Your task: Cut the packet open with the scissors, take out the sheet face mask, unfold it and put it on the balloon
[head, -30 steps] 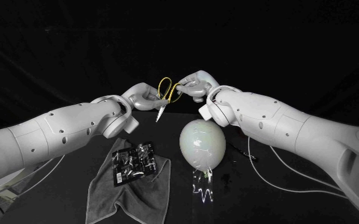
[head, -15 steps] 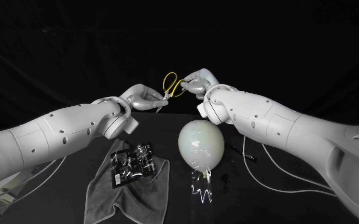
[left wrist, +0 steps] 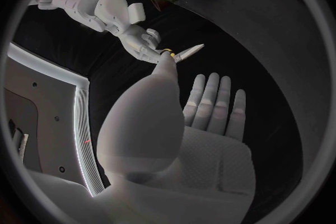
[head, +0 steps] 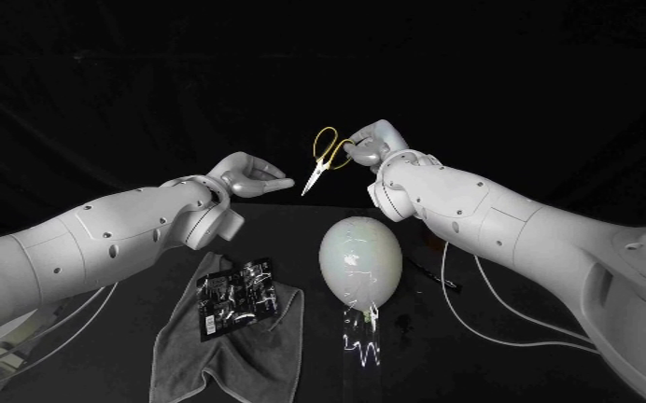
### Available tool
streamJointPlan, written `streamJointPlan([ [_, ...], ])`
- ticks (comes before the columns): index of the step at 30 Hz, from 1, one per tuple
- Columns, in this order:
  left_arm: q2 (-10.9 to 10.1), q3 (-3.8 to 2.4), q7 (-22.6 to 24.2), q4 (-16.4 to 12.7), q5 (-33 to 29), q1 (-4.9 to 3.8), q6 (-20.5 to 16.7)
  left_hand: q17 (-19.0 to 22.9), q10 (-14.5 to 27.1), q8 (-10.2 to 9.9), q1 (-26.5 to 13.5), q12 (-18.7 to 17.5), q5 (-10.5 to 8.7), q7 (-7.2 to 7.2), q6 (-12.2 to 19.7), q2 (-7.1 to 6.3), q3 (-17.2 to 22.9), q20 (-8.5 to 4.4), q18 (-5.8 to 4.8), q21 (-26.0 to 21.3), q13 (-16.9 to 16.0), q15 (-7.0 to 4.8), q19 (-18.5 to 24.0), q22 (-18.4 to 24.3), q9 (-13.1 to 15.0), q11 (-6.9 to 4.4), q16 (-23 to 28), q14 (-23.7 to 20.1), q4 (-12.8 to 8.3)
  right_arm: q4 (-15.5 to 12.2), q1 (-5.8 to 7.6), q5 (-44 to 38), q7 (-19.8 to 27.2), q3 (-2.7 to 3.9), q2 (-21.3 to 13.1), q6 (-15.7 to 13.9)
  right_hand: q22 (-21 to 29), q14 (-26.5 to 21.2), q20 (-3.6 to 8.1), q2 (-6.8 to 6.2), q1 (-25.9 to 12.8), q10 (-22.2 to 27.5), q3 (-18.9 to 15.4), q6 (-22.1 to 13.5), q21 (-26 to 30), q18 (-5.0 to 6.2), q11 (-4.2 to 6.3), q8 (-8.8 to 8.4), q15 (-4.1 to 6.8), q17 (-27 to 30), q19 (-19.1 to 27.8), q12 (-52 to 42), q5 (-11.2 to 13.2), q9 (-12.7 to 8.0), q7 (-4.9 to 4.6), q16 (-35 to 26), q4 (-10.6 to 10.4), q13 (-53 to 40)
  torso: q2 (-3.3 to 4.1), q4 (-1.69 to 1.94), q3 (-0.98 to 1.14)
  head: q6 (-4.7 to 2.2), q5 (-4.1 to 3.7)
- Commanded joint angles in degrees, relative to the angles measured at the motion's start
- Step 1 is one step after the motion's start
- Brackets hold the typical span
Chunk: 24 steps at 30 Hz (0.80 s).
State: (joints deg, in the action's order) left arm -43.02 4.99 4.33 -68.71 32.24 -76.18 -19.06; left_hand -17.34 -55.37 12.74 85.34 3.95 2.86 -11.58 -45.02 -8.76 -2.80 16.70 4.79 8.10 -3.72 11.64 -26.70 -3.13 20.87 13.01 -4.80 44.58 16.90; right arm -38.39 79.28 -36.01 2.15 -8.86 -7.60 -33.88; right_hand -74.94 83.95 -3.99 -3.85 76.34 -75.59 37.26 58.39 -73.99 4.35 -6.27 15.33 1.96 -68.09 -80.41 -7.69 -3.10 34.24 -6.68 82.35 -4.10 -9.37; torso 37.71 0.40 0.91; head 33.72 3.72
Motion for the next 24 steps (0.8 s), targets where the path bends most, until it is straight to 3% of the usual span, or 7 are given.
streamJointPlan([
  [1,-0.2,-0.11,0.6,0.4,-4.9,-0.09,-2.9,0.2,0.6,-0.2,-0.4,0.4,-0.05,-4.4,0.3,-0.88,-2.0,0.07,-1.05,-0.4,0.0,0.05,0.1,0.0,-0.1,-0.03,-0.3,-0.5,0.1,0.3,0.02,-6.4,-0.6,0.02,-0.7,-1.0,-3.9,2.4,0.06,0.29,-0.5,-5.6,3.7,-0.1,-0.4,-0.4,4.42,0.39,0.25,-0.1,-0.4,0.3,-0.1,0.2,0.34,0.4,3.5,-0.1,-0.05,-0.13,0.05,-0.15,-0.18],
  [4,-0.6,-0.18,1.0,0.8,-6.9,-0.09,-3.3,0.3,0.8,-0.2,-0.9,0.4,-0.02,-4.44,0.4,-1.31,-3.0,0.07,-1.06,-0.4,0.0,0.09,0.1,0.0,-0.1,0.01,-0.3,-0.6,0.2,0.2,0.04,-8.4,-0.4,0.0,-2.0,-1.2,-4.0,2.4,0.06,0.27,-0.6,-5.6,3.7,-0.1,-0.4,-0.4,4.42,0.41,0.25,-0.1,-0.4,0.3,-0.1,0.2,0.34,0.4,3.5,-0.1,-0.11,-0.22,0.08,-0.2,-0.45],
  [9,-1.3,-0.19,1.7,0.9,-9.6,-0.09,-3.1,0.3,0.7,-0.2,-0.8,0.6,-0.04,-4.48,0.2,-0.46,-2.7,0.06,-1.03,-0.3,-0.1,0.06,-0.5,-0.1,-0.2,0.01,-0.5,-0.6,0.1,-0.1,0.26,-10.1,-0.2,-0.02,-5.0,-2.2,-4.1,2.5,0.06,0.22,-0.7,-5.7,3.8,-0.1,-0.6,-0.46,4.44,0.47,0.26,-0.4,-0.5,0.3,0.0,0.3,0.37,0.5,3.6,-0.2,-0.2,-0.31,0.2,-0.26,-1.36],
  [14,-2.4,-0.17,3.9,-0.5,-12.0,-0.06,-3.3,0.2,-0.4,0.5,-0.4,1.3,-0.04,-4.22,-0.9,1.05,-2.1,-0.13,-0.03,2.5,-0.2,-0.35,-8.3,-1.2,0.0,-0.35,-1.5,0.7,0.0,-2.3,1.33,-10.7,0.6,-0.03,-10.3,-3.3,-4.2,2.5,0.06,0.17,-0.8,-5.7,3.8,-0.1,-0.7,-0.48,4.46,0.51,0.27,-0.6,-0.6,0.3,0.0,0.3,0.39,0.5,3.7,-0.3,-0.24,-0.51,0.25,-0.39,-2.44],
  [17,-3.1,-0.16,6.2,-1.6,-14.1,-0.01,-3.2,-0.1,-1.5,1.0,0.2,2.0,-0.09,-3.81,-1.9,2.2,-1.6,-0.29,1.1,4.0,-0.3,-0.93,-11.6,-1.7,0.1,-0.81,-2.8,2.5,-0.1,-4.6,2.51,-10.7,1.4,-0.04,-14.6,-3.5,-4.4,2.5,0.06,0.09,-0.9,-5.7,3.8,-0.1,-0.9,-0.53,4.46,0.55,0.27,-0.6,-0.7,0.3,0.1,0.4,0.39,0.6,3.8,-0.3,-0.45,-0.92,0.33,-0.13,-3.15],
  [18,-3.3,-0.15,7.1,-2.0,-14.9,0.03,-3.0,-0.5,-2.1,1.3,0.7,2.3,-0.09,-3.47,-2.4,2.93,-1.3,-0.41,2.03,4.8,-0.3,-1.45,-13.2,-2.0,0.1,-1.17,-4.0,4.3,-0.2,-5.7,2.94,-10.2,1.6,-0.05,-16.2,-3.6,-4.4,2.5,0.06,0.05,-1.0,-5.7,3.8,-0.1,-0.9,-0.53,4.46,0.58,0.27,-0.6,-0.7,0.3,0.1,0.4,0.4,0.6,3.8,-0.3,-0.49,-1.0,0.35,-0.12,-3.38],
  [24,-4.2,-0.17,12.3,-3.2,-21.4,0.68,-1.0,-0.8,-5.1,2.7,3.4,3.6,-0.07,-1.79,-5.2,4.45,-0.4,-0.12,2.68,4.8,-0.5,-2.5,-13.5,-1.8,0.4,-2.62,-5.4,6.3,-0.8,-12.4,4.56,-9.1,2.5,-0.07,-24.5,-3.0,-4.5,2.5,0.06,0.04,-1.1,-5.7,3.8,-0.1,-1.1,-0.56,4.46,0.59,0.27,-0.8,-0.8,0.3,0.1,0.5,0.39,0.6,3.8,-0.4,-0.94,-1.69,0.67,0.21,-4.37],
])
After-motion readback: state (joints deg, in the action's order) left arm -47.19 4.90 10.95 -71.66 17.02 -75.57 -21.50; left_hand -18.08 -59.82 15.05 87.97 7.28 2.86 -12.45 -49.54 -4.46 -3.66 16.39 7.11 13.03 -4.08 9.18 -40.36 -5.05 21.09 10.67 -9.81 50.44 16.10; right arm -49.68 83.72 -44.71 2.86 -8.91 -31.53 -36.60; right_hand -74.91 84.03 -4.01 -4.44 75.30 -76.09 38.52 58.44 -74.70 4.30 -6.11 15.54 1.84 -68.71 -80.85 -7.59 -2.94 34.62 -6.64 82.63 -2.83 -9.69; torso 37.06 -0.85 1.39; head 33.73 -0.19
